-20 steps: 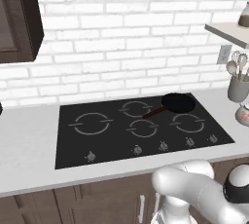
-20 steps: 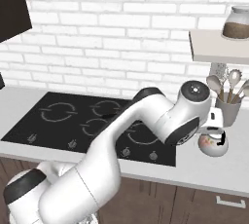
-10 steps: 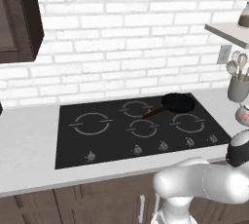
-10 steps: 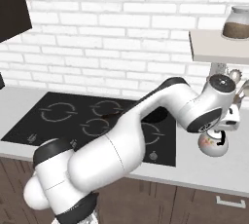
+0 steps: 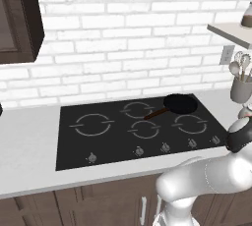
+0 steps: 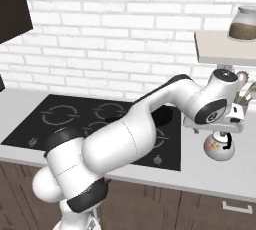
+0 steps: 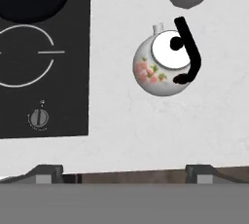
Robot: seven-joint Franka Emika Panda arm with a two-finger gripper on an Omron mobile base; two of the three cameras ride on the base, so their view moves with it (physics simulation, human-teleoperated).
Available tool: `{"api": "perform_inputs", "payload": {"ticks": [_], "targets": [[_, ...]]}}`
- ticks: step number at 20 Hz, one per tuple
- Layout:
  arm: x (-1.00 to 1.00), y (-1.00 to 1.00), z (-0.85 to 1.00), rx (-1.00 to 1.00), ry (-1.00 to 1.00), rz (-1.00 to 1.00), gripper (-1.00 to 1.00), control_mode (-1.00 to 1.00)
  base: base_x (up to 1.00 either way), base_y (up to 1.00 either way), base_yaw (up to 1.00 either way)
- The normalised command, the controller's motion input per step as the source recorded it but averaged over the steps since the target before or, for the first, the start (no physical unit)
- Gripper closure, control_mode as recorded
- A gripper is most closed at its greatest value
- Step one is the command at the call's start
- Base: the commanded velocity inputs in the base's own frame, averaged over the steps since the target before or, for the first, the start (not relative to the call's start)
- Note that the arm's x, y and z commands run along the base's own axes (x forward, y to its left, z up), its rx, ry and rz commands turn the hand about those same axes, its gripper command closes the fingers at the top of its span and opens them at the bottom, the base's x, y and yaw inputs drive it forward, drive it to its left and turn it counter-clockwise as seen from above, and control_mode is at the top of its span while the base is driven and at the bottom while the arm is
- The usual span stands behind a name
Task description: Pick the kettle from the counter and place it on a stove burner. Then turn the burner on.
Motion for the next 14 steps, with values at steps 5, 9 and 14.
{"api": "perform_inputs", "payload": {"ticks": [5,9,14], "targets": [[0.09,-0.16,-0.33,0.0,0.03,-0.01,-1.0,-1.0,0.0,0.0,0.0],[0.2,-0.25,-0.31,0.0,0.02,0.0,-1.0,-1.0,0.0,0.0,0.0],[0.16,-0.34,-0.13,0.0,0.0,0.0,-1.0,-1.0,0.0,0.0,0.0]]}}
